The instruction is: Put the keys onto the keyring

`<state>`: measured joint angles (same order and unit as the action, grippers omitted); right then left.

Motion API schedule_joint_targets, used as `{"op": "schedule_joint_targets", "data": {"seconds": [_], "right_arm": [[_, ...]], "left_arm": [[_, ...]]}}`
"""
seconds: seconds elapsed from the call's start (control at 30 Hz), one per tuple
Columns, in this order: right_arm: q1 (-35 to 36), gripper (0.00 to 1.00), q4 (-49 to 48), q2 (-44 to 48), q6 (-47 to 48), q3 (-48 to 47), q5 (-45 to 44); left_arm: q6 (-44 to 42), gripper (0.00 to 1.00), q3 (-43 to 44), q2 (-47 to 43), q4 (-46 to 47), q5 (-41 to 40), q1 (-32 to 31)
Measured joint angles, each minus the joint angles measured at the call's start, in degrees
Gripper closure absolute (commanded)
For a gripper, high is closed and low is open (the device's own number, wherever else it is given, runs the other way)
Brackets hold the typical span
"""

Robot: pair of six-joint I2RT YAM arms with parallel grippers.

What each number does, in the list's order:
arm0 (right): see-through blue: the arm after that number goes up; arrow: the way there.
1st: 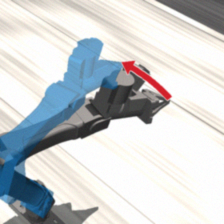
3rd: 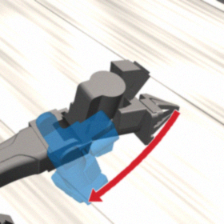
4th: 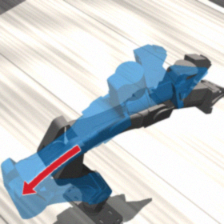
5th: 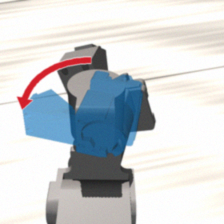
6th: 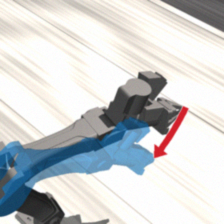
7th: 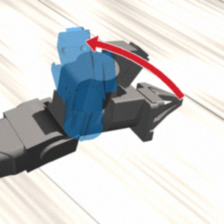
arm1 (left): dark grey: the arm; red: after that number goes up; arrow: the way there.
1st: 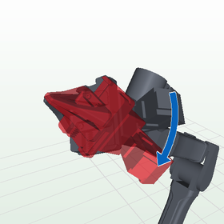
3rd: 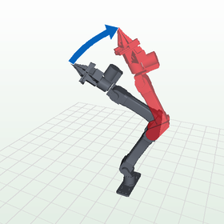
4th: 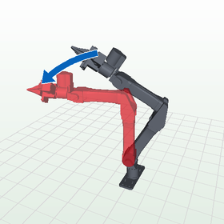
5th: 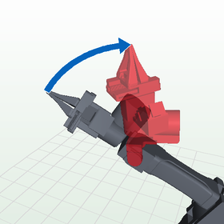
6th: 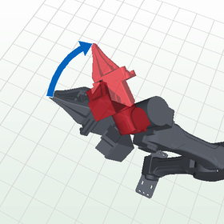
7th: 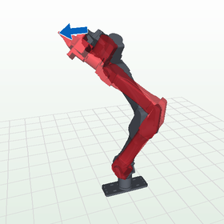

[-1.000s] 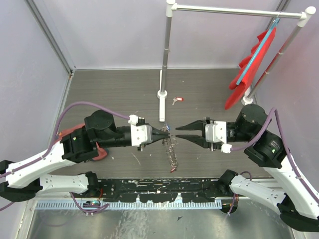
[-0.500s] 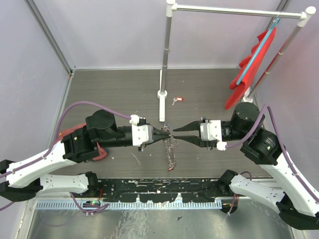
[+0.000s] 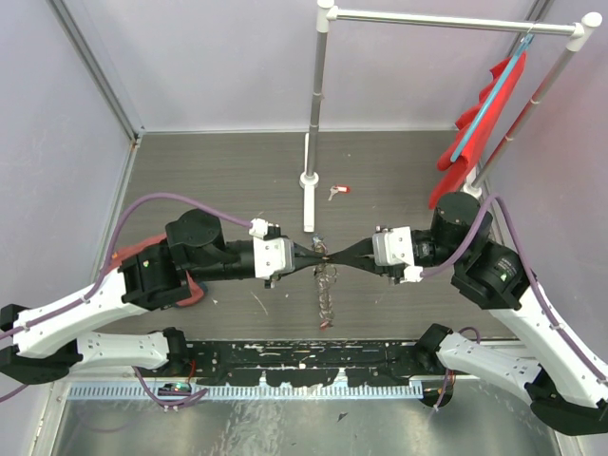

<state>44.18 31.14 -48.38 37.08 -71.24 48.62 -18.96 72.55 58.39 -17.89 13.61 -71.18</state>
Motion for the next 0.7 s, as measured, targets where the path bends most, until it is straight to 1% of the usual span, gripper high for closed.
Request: {"op": "schedule_joint_targets", "data": {"seconds": [0.07,0.1,0.2,0.3,0.43,0.7], "right_arm": [[0.00,0.99,0.33,0.00,0.11,0.00,0.13],[0.00,0.99,0.48,0.00,0.31,0.02,0.11],[0.00,0.99,0.85,0.37,2.14,0.00,0.13],[0.02,0.99,1.25,1.11,5.25,0.11,-0.13],[0.02,0.99,4.02,2.75,11.63,1.44,-1.70],[0.02,0.99,7.78,3.13,21.99,1.86,-5.46]], "left_arm": [[-0.04,1.00,0.00,0.00,0.02,0.02,-0.02],[-0.04,0.97,0.00,0.00,0.02,0.02,-0.02],[0.00,0.84,0.00,0.00,0.00,0.00,-0.02],[0.24,0.76,-0.02,-0.02,0.15,0.02,-0.02],[0.76,0.72,-0.04,-0.87,1.66,0.00,-0.02],[1.44,0.71,-0.11,-2.49,3.06,0.00,-0.02]]}}
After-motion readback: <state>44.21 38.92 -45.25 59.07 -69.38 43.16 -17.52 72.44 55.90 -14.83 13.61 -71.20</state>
